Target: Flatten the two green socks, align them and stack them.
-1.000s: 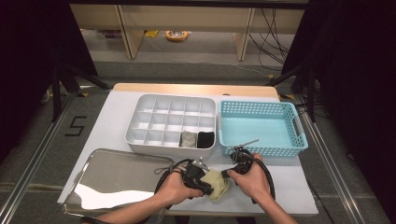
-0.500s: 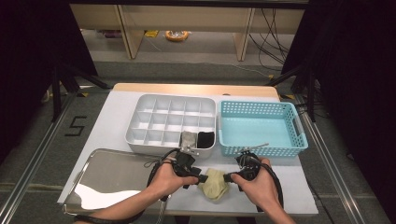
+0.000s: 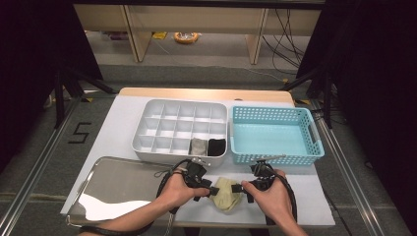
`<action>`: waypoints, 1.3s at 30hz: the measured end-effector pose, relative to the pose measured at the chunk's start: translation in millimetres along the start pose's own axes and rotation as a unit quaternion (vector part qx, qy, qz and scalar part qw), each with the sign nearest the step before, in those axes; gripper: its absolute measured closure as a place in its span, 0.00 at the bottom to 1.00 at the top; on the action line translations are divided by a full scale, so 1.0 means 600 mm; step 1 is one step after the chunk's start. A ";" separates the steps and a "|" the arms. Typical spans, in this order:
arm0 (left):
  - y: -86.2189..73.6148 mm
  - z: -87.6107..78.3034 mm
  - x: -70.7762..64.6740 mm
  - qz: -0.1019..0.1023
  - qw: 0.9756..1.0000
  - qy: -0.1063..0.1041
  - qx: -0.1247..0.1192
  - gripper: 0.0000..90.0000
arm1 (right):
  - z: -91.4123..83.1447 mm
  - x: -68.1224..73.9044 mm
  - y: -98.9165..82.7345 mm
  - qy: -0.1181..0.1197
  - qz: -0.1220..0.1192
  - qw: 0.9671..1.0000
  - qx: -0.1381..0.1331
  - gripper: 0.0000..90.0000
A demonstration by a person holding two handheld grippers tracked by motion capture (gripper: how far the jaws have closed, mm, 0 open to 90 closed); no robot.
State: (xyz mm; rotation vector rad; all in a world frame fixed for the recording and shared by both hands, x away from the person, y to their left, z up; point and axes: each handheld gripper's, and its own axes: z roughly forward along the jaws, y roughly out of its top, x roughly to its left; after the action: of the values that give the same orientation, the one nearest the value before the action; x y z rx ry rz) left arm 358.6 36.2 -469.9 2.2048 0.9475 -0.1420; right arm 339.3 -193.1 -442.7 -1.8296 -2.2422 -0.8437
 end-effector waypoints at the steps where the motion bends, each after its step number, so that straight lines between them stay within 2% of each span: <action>1: 0.000 0.001 0.001 0.001 1.000 -0.004 -0.001 0.62 | 0.001 0.005 -0.001 0.009 0.019 1.000 0.012 0.52; 2: 0.000 0.001 0.000 0.000 1.000 -0.004 -0.001 0.62 | 0.005 0.000 -0.003 0.007 0.002 1.000 0.013 0.52; 3: 0.000 0.001 0.000 0.001 1.000 -0.005 -0.001 0.62 | 0.010 0.001 -0.005 0.004 0.001 1.000 0.014 0.53; 4: -0.001 0.001 0.000 0.001 1.000 -0.006 -0.001 0.62 | 0.016 -0.003 -0.006 0.008 -0.009 1.000 0.027 0.56; 5: -0.001 0.001 -0.001 -0.002 1.000 -0.007 -0.001 0.62 | 0.020 -0.003 -0.008 0.003 -0.005 0.999 0.043 0.60; 6: -0.001 0.001 -0.001 -0.001 1.000 -0.008 0.000 0.62 | 0.022 0.000 -0.010 -0.006 -0.003 0.999 0.045 0.66; 7: -0.002 0.001 -0.001 -0.002 1.000 -0.009 0.000 0.62 | 0.026 -0.002 -0.011 0.000 -0.013 0.999 0.044 0.71; 8: -0.002 0.001 -0.001 -0.003 1.000 -0.010 0.000 0.62 | 0.026 -0.003 -0.011 -0.002 -0.012 0.999 0.044 0.75; 9: -0.002 0.001 -0.001 -0.004 1.000 -0.011 0.000 0.62 | 0.025 -0.004 -0.009 0.003 -0.010 0.999 0.053 0.80; 10: -0.001 0.000 -0.001 -0.004 1.000 -0.009 0.001 0.62 | 0.020 0.001 -0.008 0.006 0.006 0.998 0.062 0.83; 11: -0.001 0.000 -0.001 -0.003 1.000 -0.008 0.001 0.62 | 0.020 0.002 -0.006 0.006 0.003 0.998 0.062 0.84; 12: 0.000 -0.001 -0.001 -0.005 1.000 -0.005 0.001 0.61 | 0.017 0.002 -0.004 0.008 0.001 0.998 0.068 0.85; 15: -0.002 0.000 0.003 -0.010 1.000 -0.010 -0.003 0.61 | 0.017 -0.001 0.005 0.003 -0.031 0.998 0.057 0.85; 16: -0.002 0.000 0.004 -0.012 1.000 -0.009 0.000 0.60 | 0.023 -0.011 0.009 0.002 -0.078 0.997 0.030 0.85; 17: -0.004 0.000 0.005 -0.017 1.000 -0.010 0.002 0.60 | 0.023 -0.011 0.011 -0.001 -0.073 0.997 0.035 0.85; 19: -0.007 0.001 0.007 -0.021 1.000 -0.010 0.006 0.60 | 0.026 -0.014 0.013 -0.002 -0.081 0.996 0.030 0.85; 20: -0.009 0.000 0.012 -0.008 1.000 -0.007 0.020 0.60 | 0.026 -0.014 0.013 -0.003 -0.080 0.996 0.030 0.83; 21: -0.010 0.004 0.009 -0.026 1.000 -0.011 0.011 0.60 | 0.028 -0.015 0.012 -0.002 -0.081 0.996 0.030 0.80; 22: -0.011 0.005 0.009 -0.031 0.999 -0.013 0.010 0.61 | 0.028 -0.015 0.011 -0.002 -0.080 0.996 0.029 0.78; 24: -0.011 0.008 0.008 -0.032 0.999 -0.016 0.015 0.61 | 0.022 -0.016 0.010 -0.001 -0.080 0.997 0.018 0.75; 25: -0.011 0.008 0.009 -0.026 0.999 -0.018 0.018 0.62 | 0.018 -0.015 0.010 -0.005 -0.075 0.997 0.011 0.73; 26: -0.010 0.010 0.006 -0.031 0.999 -0.014 0.018 0.63 | 0.013 -0.012 0.010 -0.004 -0.070 0.998 0.003 0.72; 27: -0.010 0.010 0.009 -0.015 0.999 -0.017 0.030 0.64 | 0.007 -0.011 0.011 -0.013 -0.077 0.997 -0.013 0.72; 28: -0.010 0.011 0.008 -0.017 0.999 -0.015 0.029 0.66 | 0.001 -0.007 0.011 -0.019 -0.080 0.996 -0.022 0.73; 29: -0.009 0.013 0.004 -0.029 0.999 -0.016 0.022 0.68 | -0.002 -0.004 0.011 -0.022 -0.085 0.996 -0.028 0.75; 30: -0.009 0.014 0.004 -0.025 0.999 -0.018 0.026 0.71 | -0.005 -0.001 0.011 -0.026 -0.094 0.995 -0.035 0.78; 31: -0.009 0.013 0.004 -0.015 0.999 -0.013 0.037 0.74 | -0.009 0.005 0.011 -0.023 -0.091 0.995 -0.035 0.80; 32: -0.010 0.016 0.002 -0.009 0.999 -0.012 0.031 0.76 | -0.011 0.011 0.010 -0.023 -0.088 0.995 -0.039 0.82; 33: -0.011 0.018 -0.004 -0.017 1.000 -0.008 0.023 0.78 | -0.012 0.015 0.009 -0.030 -0.103 0.993 -0.040 0.85; 34: -0.011 0.019 -0.005 -0.010 1.000 -0.009 0.023 0.81 | -0.012 0.021 0.009 -0.026 -0.098 0.994 -0.040 0.88; 35: -0.011 0.018 -0.005 0.000 0.999 -0.004 0.031 0.83 | -0.011 0.025 0.008 -0.021 -0.102 0.994 -0.037 0.91; 38: -0.011 0.019 -0.010 0.021 0.999 0.002 0.032 0.88 | 0.002 0.035 0.005 -0.013 -0.100 0.995 -0.005 0.97; 39: -0.011 0.018 -0.011 0.028 0.999 0.005 0.035 0.90 | 0.009 0.036 0.005 -0.004 -0.095 0.995 0.008 0.99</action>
State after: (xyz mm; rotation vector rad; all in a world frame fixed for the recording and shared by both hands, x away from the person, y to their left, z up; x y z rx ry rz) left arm 351.3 28.6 -479.2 2.2967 0.8977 -0.1401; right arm 337.6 -171.4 -436.8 -1.6342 -2.4514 -0.8457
